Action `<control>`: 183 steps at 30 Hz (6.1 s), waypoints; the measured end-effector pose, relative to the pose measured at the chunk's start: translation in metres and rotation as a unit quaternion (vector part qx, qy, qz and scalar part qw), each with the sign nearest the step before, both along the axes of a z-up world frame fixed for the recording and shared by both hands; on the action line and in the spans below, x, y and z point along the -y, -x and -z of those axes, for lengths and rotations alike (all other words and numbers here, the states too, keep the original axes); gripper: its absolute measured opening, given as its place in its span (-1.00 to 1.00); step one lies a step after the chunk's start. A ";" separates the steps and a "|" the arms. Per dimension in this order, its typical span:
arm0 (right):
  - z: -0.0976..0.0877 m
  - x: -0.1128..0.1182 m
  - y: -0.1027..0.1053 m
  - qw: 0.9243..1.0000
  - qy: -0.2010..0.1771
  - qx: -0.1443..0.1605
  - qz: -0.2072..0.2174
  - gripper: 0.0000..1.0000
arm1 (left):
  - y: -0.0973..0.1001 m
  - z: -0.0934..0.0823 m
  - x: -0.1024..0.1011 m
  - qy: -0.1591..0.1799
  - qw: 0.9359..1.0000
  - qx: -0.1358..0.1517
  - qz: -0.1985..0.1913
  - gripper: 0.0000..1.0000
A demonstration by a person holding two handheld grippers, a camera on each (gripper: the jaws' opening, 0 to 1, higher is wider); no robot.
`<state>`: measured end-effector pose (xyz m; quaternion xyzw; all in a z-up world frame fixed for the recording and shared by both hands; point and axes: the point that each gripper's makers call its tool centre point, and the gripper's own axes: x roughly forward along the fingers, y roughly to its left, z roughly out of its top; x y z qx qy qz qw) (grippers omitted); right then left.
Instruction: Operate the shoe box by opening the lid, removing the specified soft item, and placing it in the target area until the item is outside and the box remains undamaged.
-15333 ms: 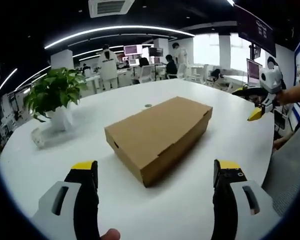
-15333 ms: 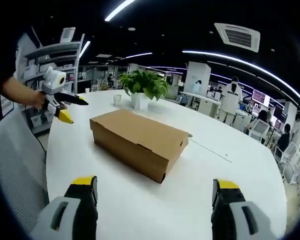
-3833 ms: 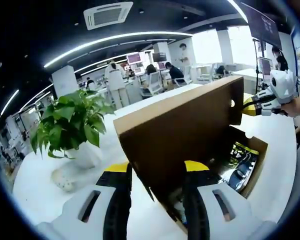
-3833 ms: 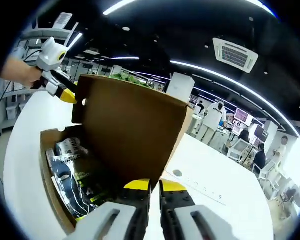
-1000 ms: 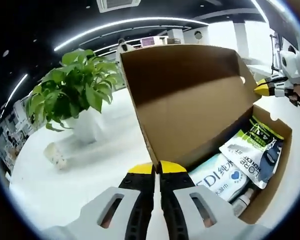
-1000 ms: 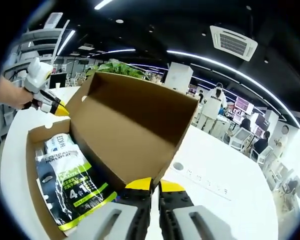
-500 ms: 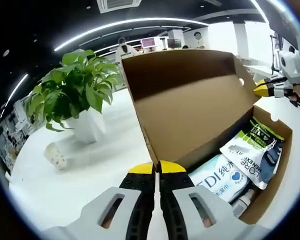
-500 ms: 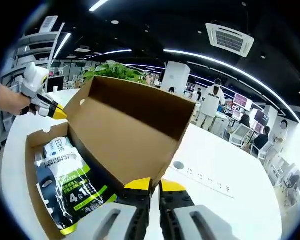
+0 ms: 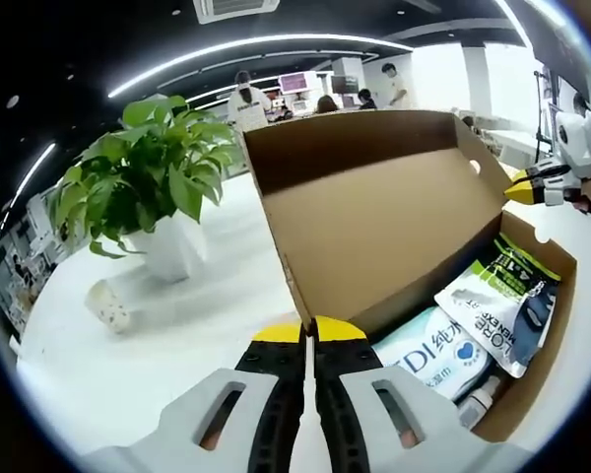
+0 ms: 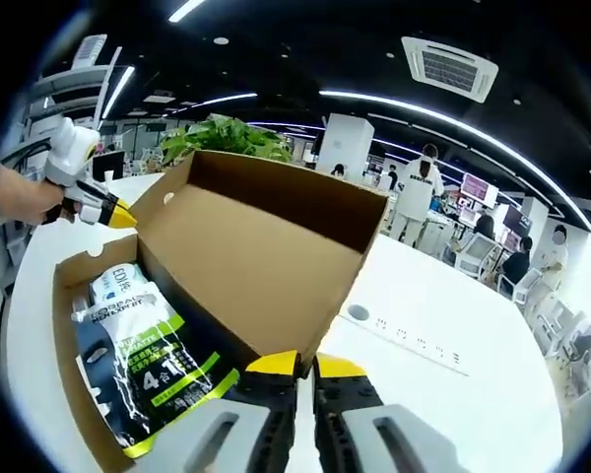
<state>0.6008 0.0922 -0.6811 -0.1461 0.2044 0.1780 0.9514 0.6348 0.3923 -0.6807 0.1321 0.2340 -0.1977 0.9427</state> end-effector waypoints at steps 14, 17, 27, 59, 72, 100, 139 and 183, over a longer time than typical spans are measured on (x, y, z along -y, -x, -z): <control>0.001 0.000 -0.006 1.000 -0.009 -0.013 0.001 -1.00 | -0.005 0.001 0.002 -0.004 1.000 -0.011 0.001 -1.00; 0.001 0.000 -0.007 1.000 -0.013 -0.017 0.004 -1.00 | -0.007 0.002 0.001 -0.008 1.000 -0.014 0.003 -1.00; 0.005 0.002 -0.015 0.998 -0.044 -0.050 0.020 -1.00 | -0.013 0.004 0.002 -0.009 0.999 -0.037 -0.001 -1.00; 0.014 0.002 -0.020 0.988 -0.074 -0.131 0.038 -1.00 | -0.018 0.013 0.002 0.030 0.991 -0.124 -0.048 -0.98; 0.007 0.002 -0.012 0.992 -0.059 -0.113 0.023 -0.97 | -0.012 0.004 0.003 0.034 0.993 -0.107 -0.037 -0.92; -0.007 -0.017 0.026 0.990 -0.087 -0.107 -0.025 -0.78 | 0.044 -0.015 0.032 0.011 0.997 -0.078 0.012 -0.66; 0.037 -0.062 0.021 0.980 -0.011 -0.187 -0.065 -0.36 | 0.130 0.040 0.084 0.054 0.966 -0.241 0.078 -0.56; 0.038 -0.060 0.025 0.971 -0.083 -0.212 -0.074 -0.85 | 0.130 0.046 0.101 0.138 0.950 -0.274 0.060 -1.00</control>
